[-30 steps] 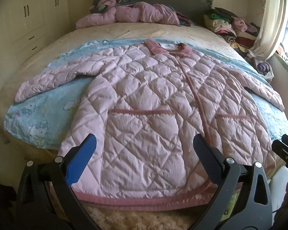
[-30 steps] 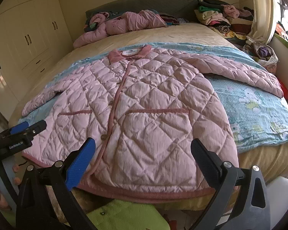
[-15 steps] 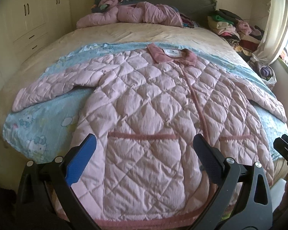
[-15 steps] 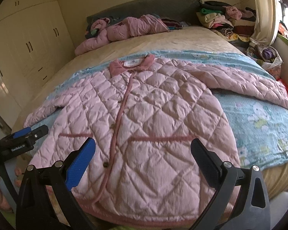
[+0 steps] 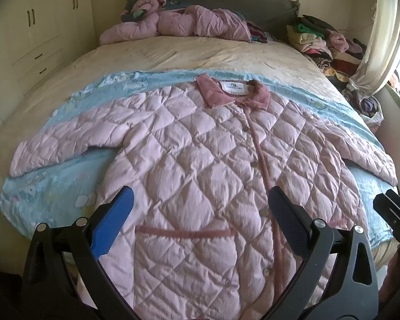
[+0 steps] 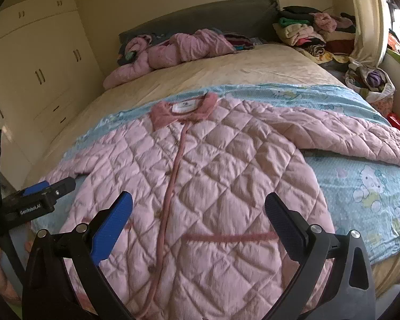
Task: Fold large clothes
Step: 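Move the right tool toward the jacket sleeve cuff, then grasp the sleeve cuff with the right tool and lift it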
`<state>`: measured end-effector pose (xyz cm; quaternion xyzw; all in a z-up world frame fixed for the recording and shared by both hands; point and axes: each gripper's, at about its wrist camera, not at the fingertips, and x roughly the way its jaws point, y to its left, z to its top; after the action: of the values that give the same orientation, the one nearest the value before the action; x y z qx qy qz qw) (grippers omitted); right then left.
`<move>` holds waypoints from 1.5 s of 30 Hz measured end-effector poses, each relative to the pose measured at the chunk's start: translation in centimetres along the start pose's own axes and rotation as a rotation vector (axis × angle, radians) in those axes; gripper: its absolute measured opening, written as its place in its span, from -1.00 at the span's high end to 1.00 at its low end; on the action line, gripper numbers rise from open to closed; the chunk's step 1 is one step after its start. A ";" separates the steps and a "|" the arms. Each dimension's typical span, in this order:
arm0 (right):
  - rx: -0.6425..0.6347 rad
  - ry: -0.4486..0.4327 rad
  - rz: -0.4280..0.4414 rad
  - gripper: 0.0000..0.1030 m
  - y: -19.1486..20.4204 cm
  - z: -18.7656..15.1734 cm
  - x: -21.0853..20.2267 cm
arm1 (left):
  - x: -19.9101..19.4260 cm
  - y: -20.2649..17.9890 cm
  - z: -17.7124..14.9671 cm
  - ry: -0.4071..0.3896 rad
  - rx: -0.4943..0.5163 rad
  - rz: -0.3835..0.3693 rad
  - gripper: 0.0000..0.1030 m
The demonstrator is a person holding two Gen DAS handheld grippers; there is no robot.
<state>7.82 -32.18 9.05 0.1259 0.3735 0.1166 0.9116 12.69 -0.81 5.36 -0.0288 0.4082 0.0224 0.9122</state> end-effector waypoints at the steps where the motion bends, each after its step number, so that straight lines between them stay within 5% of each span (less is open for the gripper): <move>1: 0.003 -0.003 0.001 -0.92 0.0 0.2 0.1 | 0.1 -0.2 0.2 -0.003 0.000 -0.001 -0.84; 25: 0.243 -0.101 -0.101 -0.92 -9.4 7.3 3.2 | 5.9 -5.1 8.6 0.015 -0.012 -0.052 -0.84; 45: 0.564 -0.039 -0.287 -0.92 -24.1 5.7 8.1 | 14.4 -12.6 10.2 0.108 0.068 -0.113 -0.84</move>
<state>20.35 -53.24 0.10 0.3217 0.3877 -0.1238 0.8549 30.70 -12.43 1.83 -0.0219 0.4552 -0.0448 0.8890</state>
